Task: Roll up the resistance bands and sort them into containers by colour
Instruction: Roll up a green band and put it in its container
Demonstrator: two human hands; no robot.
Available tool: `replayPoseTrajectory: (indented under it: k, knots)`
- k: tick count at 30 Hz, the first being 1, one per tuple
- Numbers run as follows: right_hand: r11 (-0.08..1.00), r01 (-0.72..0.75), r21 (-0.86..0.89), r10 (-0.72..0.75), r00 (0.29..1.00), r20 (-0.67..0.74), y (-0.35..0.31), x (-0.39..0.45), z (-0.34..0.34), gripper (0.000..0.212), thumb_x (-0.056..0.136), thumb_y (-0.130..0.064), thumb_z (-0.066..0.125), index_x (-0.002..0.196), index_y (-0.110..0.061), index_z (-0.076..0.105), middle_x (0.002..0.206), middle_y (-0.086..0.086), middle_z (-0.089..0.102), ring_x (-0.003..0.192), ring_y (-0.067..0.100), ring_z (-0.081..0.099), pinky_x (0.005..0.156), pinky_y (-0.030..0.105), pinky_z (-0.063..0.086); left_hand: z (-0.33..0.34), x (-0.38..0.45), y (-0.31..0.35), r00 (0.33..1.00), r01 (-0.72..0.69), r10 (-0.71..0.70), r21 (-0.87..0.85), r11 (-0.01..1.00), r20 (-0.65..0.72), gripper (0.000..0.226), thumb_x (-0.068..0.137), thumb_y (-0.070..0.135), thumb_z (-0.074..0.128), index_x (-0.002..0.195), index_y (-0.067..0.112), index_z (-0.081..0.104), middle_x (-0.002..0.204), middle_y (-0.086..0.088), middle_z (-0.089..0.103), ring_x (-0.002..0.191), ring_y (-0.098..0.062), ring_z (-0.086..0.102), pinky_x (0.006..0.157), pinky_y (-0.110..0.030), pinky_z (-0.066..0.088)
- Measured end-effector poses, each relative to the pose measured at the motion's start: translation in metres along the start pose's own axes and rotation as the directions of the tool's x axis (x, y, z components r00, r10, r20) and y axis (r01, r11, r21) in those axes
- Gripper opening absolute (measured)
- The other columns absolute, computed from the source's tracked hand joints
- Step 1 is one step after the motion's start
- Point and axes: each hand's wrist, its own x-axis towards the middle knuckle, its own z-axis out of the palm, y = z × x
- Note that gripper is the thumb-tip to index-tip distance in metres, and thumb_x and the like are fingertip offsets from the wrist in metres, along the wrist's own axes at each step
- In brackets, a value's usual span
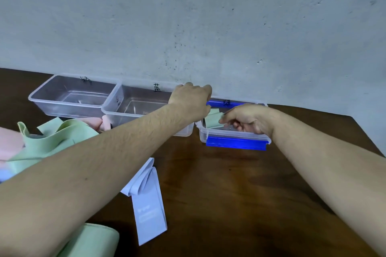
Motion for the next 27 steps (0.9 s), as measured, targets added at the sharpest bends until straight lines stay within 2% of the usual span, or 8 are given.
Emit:
replayPoseTrajectory:
  k: [3,6,10,15,18,22,27]
  knots:
    - [0.999,-0.004,-0.043,0.003,1.0,-0.005,-0.001,0.003,0.003,0.019,0.087,-0.013,0.074,0.105,-0.008,0.07,0.073,-0.001,0.06,0.055,0.005,0.039,0.048,0.017,0.034,0.004,-0.001,-0.001,1.0,-0.004,0.004,0.01,1.0,0.0,0.019,0.096,0.034,0.048,0.11,0.023,0.055,0.103,-0.001,0.066,0.102,-0.025,0.053,0.077,-0.033,0.031]
    - [0.988,0.035,-0.153,-0.043,0.998,-0.052,-0.001,0.002,0.007,0.018,0.084,-0.015,0.078,0.1,-0.011,0.073,0.072,0.0,0.058,0.059,0.008,0.04,0.053,0.021,0.034,0.005,-0.002,0.0,1.0,-0.008,0.008,0.001,1.0,-0.007,0.018,0.096,0.031,0.048,0.11,0.023,0.056,0.102,-0.002,0.066,0.102,-0.025,0.053,0.077,-0.033,0.031]
    - [0.931,0.106,-0.35,-0.145,0.986,-0.086,-0.001,-0.006,0.006,0.03,0.077,-0.02,0.082,0.106,-0.017,0.072,0.091,0.002,0.065,0.074,0.015,0.051,0.061,0.027,0.041,0.006,-0.004,0.0,1.0,-0.012,0.012,0.017,1.0,-0.005,0.018,0.097,0.031,0.048,0.111,0.023,0.056,0.103,-0.003,0.065,0.104,-0.025,0.052,0.077,-0.032,0.031]
    - [0.939,0.167,-0.3,-0.2,0.976,-0.081,0.001,-0.009,0.006,0.033,0.075,-0.02,0.085,0.102,-0.022,0.067,0.088,0.0,0.063,0.068,0.013,0.05,0.053,0.025,0.04,0.01,-0.004,0.002,0.999,-0.027,0.028,0.063,0.998,-0.015,0.018,0.099,0.033,0.049,0.112,0.023,0.056,0.105,-0.003,0.063,0.105,-0.024,0.052,0.079,-0.032,0.034]
    - [0.924,0.219,-0.314,-0.26,0.961,-0.096,0.0,-0.007,0.011,0.033,0.075,-0.016,0.086,0.101,-0.02,0.066,0.095,0.002,0.067,0.074,0.014,0.055,0.058,0.026,0.044,0.011,-0.004,0.004,0.999,-0.029,0.031,0.072,0.997,-0.027,0.018,0.099,0.032,0.049,0.112,0.023,0.056,0.106,-0.003,0.064,0.105,-0.025,0.052,0.08,-0.033,0.035]
    - [0.909,0.239,-0.342,-0.293,0.949,-0.117,-0.002,-0.004,0.017,0.036,0.074,-0.017,0.087,0.103,-0.017,0.066,0.1,0.003,0.069,0.09,0.017,0.063,0.071,0.029,0.052,0.012,-0.004,0.004,0.999,-0.024,0.027,0.072,0.997,-0.04,0.016,0.099,0.031,0.049,0.112,0.023,0.056,0.107,-0.003,0.064,0.106,-0.024,0.052,0.081,-0.033,0.035]
    - [0.89,0.216,-0.401,-0.281,0.953,-0.111,-0.003,-0.004,0.017,0.034,0.077,-0.019,0.085,0.103,-0.015,0.064,0.096,0.004,0.068,0.084,0.016,0.063,0.066,0.028,0.048,0.013,-0.004,0.003,0.999,-0.017,0.019,0.072,0.997,-0.037,0.017,0.099,0.031,0.05,0.113,0.024,0.056,0.11,-0.002,0.064,0.109,-0.024,0.051,0.086,-0.034,0.039]
